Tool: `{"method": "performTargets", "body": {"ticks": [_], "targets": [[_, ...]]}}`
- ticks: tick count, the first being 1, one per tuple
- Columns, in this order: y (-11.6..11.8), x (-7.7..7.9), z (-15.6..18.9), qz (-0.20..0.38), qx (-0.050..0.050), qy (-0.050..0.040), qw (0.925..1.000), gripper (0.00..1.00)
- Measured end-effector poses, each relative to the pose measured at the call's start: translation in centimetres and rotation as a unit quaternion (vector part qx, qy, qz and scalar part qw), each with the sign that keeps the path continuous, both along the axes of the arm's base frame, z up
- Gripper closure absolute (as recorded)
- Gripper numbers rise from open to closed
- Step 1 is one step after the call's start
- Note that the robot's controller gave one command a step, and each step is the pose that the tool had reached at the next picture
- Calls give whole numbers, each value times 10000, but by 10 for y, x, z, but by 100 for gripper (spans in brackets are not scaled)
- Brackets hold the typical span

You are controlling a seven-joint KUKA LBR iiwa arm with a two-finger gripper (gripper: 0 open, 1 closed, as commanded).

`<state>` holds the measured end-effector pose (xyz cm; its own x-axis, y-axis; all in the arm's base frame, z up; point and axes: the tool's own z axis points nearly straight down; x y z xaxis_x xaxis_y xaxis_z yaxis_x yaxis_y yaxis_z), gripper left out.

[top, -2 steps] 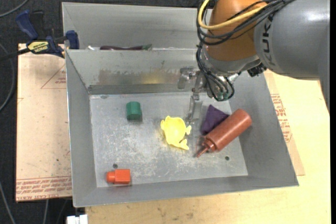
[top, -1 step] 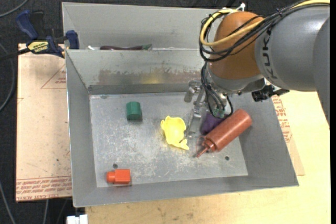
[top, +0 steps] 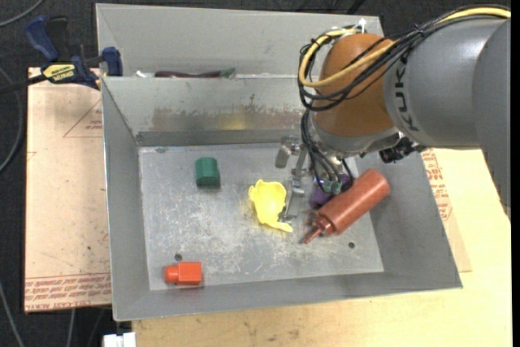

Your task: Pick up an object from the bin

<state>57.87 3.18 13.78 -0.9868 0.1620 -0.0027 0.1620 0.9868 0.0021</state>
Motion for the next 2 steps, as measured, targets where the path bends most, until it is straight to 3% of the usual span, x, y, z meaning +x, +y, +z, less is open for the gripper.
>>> {"method": "performTargets", "body": {"ticks": [1, 2], "targets": [[5, -8, -38, -2, 5, 6, 10000, 0], [6, -22, -67, -790, 8, -9, 9969, 100]]}}
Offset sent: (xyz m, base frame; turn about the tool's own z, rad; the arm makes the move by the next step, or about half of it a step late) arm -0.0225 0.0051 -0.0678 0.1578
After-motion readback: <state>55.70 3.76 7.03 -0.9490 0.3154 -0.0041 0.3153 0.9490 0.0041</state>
